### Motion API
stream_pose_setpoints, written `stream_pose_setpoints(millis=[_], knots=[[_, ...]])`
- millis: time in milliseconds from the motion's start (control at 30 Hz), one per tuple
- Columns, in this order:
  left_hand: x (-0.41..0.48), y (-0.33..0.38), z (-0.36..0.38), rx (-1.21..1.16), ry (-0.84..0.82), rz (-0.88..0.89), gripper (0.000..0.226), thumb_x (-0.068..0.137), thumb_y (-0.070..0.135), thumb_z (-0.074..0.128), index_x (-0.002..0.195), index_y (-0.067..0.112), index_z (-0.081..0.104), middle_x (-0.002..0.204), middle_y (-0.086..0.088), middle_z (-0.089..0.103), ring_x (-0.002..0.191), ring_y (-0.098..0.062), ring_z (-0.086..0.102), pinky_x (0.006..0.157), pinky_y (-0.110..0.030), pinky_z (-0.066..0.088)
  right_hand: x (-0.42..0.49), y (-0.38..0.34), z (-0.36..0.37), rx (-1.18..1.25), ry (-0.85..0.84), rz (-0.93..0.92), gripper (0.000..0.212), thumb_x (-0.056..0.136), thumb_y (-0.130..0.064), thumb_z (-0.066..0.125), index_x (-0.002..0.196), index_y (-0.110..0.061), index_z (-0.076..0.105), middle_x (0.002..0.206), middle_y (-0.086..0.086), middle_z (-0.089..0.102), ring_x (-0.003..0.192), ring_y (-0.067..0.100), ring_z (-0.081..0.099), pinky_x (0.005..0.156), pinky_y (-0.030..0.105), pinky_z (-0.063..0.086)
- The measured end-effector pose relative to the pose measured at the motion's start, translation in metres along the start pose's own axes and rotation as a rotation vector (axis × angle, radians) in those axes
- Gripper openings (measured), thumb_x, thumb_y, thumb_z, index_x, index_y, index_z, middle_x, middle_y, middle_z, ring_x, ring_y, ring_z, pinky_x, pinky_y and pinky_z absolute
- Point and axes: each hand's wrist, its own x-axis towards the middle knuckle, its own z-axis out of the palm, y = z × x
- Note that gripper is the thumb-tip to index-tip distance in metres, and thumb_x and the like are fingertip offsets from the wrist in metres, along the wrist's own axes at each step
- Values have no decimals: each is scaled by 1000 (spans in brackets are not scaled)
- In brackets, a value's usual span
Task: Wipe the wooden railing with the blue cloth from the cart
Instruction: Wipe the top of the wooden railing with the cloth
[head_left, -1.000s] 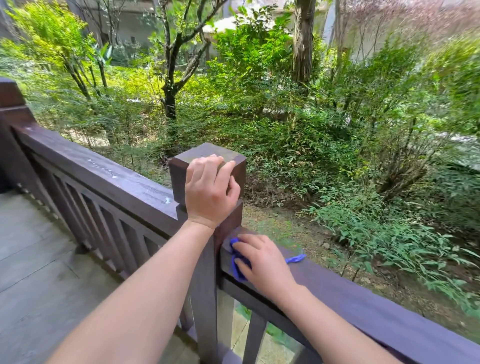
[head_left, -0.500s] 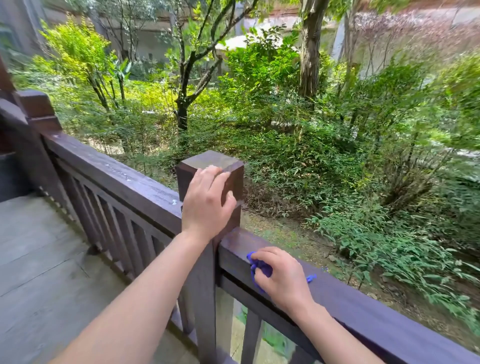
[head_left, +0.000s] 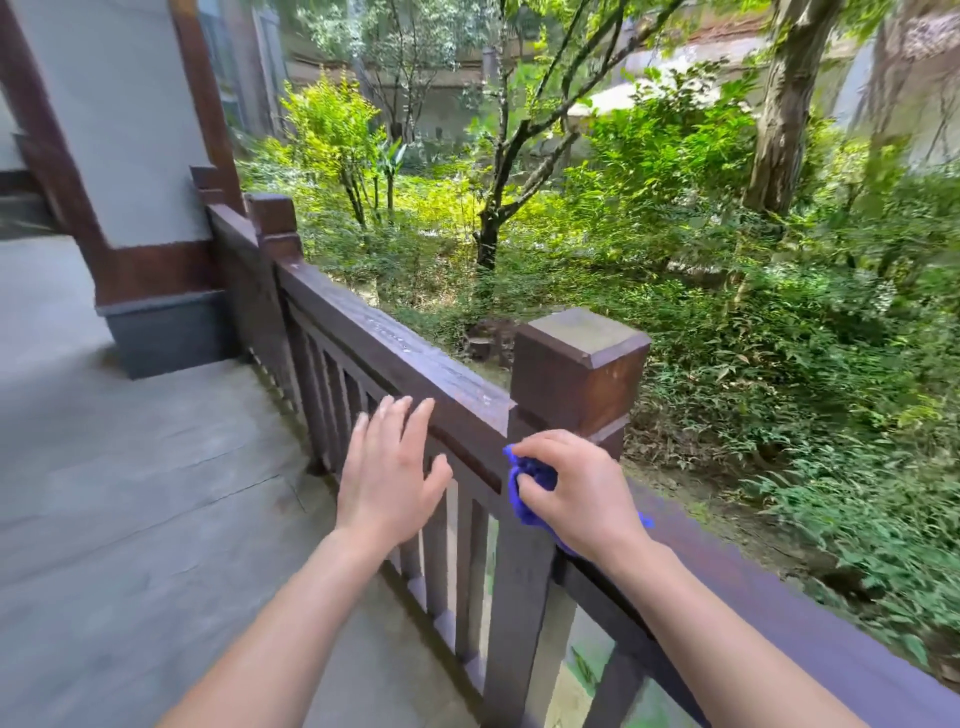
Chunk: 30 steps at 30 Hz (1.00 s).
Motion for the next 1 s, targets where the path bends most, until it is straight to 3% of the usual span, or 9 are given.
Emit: stream_pose_setpoints(millis=[300, 467, 600, 733, 1000], knots=[[46, -126, 1, 21, -57, 44, 71, 85, 50, 30, 143, 13, 49, 145, -14, 51, 142, -32, 38, 118, -53, 29, 72, -53, 82, -55, 46, 54, 32, 72, -14, 67, 101, -27, 71, 95, -13, 67, 88, 11, 61, 74, 28, 48], [77, -177, 6, 17, -102, 92, 68, 87, 48, 32, 145, 15, 47, 148, -14, 48, 144, -31, 36, 120, -50, 26, 110, -67, 114, -85, 58, 123, 31, 75, -16, 66, 103, -28, 71, 105, -18, 66, 96, 6, 58, 78, 23, 45], [105, -199, 27, -2, -139, 124, 65, 89, 46, 34, 146, 16, 45, 151, -11, 46, 146, -28, 32, 122, -47, 20, 136, -56, 131, -100, 69, 186, 34, 72, -12, 64, 101, -28, 71, 103, -19, 65, 96, 11, 59, 78, 31, 49], [146, -208, 56, -23, -163, 146, 69, 89, 50, 26, 147, 18, 45, 152, -10, 45, 147, -27, 31, 123, -46, 20, 160, -31, 146, -164, 114, 203, 32, 73, -12, 67, 101, -27, 71, 104, -17, 65, 95, 14, 60, 74, 28, 47], [227, -218, 123, -66, -174, 226, 59, 88, 44, 38, 134, 12, 57, 139, -16, 55, 137, -33, 44, 116, -52, 33, 199, 23, 183, -256, 229, 256, 31, 70, -7, 72, 97, -22, 72, 106, -7, 68, 91, 20, 60, 75, 23, 38]])
